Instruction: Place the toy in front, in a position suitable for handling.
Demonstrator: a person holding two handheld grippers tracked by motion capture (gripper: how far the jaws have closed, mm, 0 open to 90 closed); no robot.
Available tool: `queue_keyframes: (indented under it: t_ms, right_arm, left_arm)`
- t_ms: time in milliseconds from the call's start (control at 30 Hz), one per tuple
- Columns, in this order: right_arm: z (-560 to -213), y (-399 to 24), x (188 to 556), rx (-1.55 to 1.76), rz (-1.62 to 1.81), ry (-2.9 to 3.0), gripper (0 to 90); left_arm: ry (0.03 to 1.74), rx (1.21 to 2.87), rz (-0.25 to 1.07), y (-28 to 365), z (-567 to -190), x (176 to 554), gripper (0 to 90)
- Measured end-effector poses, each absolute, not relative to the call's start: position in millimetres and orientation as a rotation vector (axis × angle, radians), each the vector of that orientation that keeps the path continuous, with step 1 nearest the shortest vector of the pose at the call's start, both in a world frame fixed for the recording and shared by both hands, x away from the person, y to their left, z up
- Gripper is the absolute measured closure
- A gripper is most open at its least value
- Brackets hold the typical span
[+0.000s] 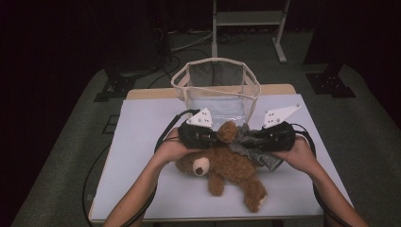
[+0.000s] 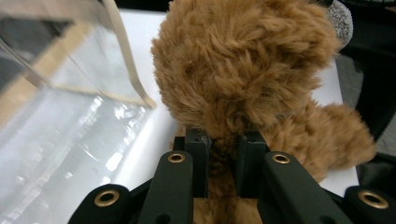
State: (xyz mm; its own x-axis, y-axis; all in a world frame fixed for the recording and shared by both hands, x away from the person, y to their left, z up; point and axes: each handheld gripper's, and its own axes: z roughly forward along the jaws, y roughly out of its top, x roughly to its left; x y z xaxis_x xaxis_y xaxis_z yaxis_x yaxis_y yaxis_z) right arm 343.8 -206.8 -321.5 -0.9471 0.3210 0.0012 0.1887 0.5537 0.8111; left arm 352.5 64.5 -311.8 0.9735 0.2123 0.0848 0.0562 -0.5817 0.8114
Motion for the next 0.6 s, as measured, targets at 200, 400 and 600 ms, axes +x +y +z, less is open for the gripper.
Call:
queue_keyframes:
  t_ms: [200,400,600]
  right_arm:
    - [-335.9,-196.2,344.6,0.403,1.274,2.699,74.2]
    - [-362.6,-191.6,340.5,0.405,1.305,2.707,74.3]
    - [-365.5,-192.7,336.6,0.395,1.312,2.710,74.5]
  left_arm:
    - [0.246,2.209,0.164,72.1,-339.1,344.5,76.7]
    - [0.276,2.264,0.166,89.7,-349.0,336.7,53.1]
    - [0.256,2.317,0.248,113.0,-343.2,334.1,33.9]
